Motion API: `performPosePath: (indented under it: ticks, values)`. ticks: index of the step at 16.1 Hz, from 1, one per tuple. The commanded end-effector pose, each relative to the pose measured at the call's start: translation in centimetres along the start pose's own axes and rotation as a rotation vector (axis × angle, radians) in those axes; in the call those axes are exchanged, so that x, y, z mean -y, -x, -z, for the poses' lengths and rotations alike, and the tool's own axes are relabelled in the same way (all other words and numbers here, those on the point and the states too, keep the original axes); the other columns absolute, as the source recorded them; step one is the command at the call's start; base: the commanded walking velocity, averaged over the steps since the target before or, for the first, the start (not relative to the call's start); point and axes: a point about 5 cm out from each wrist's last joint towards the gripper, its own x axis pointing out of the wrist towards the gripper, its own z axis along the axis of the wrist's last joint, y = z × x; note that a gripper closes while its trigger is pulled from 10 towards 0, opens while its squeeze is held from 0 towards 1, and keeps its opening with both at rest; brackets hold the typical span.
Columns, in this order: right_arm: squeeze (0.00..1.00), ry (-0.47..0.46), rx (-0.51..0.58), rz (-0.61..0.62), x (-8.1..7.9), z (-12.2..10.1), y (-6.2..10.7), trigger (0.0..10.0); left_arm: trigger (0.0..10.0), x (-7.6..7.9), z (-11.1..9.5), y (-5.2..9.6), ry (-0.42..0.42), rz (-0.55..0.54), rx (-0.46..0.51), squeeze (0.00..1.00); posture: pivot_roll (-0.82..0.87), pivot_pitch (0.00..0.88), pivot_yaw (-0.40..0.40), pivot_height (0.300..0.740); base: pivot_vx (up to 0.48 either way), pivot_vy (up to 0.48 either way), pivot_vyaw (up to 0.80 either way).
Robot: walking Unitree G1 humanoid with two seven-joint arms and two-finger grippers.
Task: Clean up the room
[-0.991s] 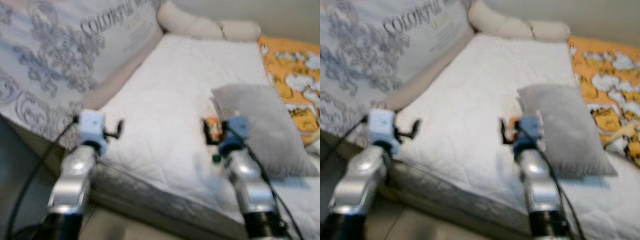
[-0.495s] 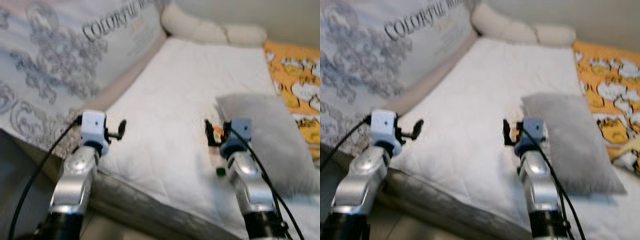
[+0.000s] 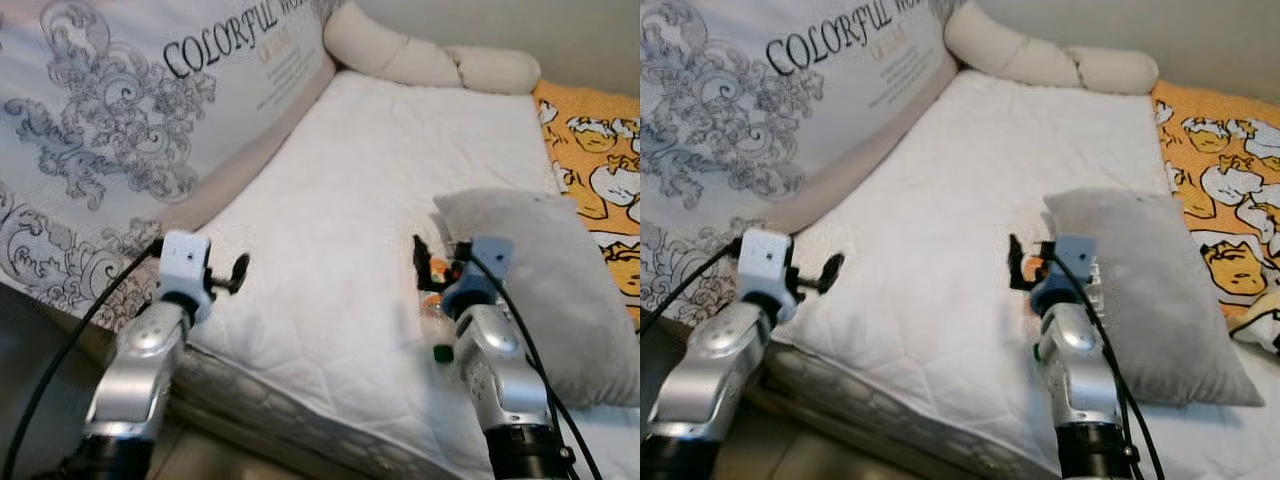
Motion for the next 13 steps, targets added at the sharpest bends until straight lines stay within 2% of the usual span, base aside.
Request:
performPosePath:
  ticks: [1,3,5,6,7,10,12,13]
  values:
    - [1.00,-0.013,-0.067,-0.014,0.4,0.6,-0.5,10.0,10.0,0.0,-0.9,0.1,-0.035,0.040,0.023,0.00,-0.02,0.000,0.004,0.740,0.000,0.000,0.00]
    - [1.00,-0.045,-0.134,0.008,0.9,0.9,-1.4,10.0,10.0,0.2,-1.1,0.0,-0.060,0.086,0.021,0.00,-0.01,0.000,0.005,0.740,0.000,0.000,0.00]
    - [1.00,0.130,-0.233,0.018,1.8,1.3,-3.4,10.0,10.0,1.1,-1.5,-0.1,-0.122,0.232,0.009,0.00,0.00,0.000,0.008,0.740,0.000,0.000,0.00]
    - [1.00,0.152,-0.244,0.018,1.9,1.4,-3.6,10.0,10.0,1.3,-1.6,-0.1,-0.131,0.254,0.004,0.00,0.00,0.000,0.008,0.740,0.000,0.000,0.00]
    - [1.00,0.228,-0.281,-0.018,2.2,1.4,-4.4,10.0,10.0,2.0,-1.4,0.0,-0.200,0.370,-0.031,0.00,0.02,0.000,0.009,0.740,0.000,0.000,0.00]
    - [1.00,0.255,-0.416,0.027,3.3,2.5,-4.8,10.0,10.0,2.4,-1.1,0.5,-0.302,0.496,-0.072,0.00,0.02,0.000,0.016,0.740,0.000,0.000,0.00]
    - [1.00,0.244,-0.465,0.058,4.0,3.0,-4.6,10.0,10.0,2.5,-1.0,0.8,-0.323,0.527,-0.082,0.00,0.04,0.000,0.022,0.740,0.000,0.000,0.00]
    - [1.00,0.297,-0.488,0.085,4.8,3.2,-4.5,10.0,10.0,2.5,-0.9,0.9,-0.335,0.539,-0.089,0.00,0.04,0.000,0.023,0.740,0.000,0.000,0.00]
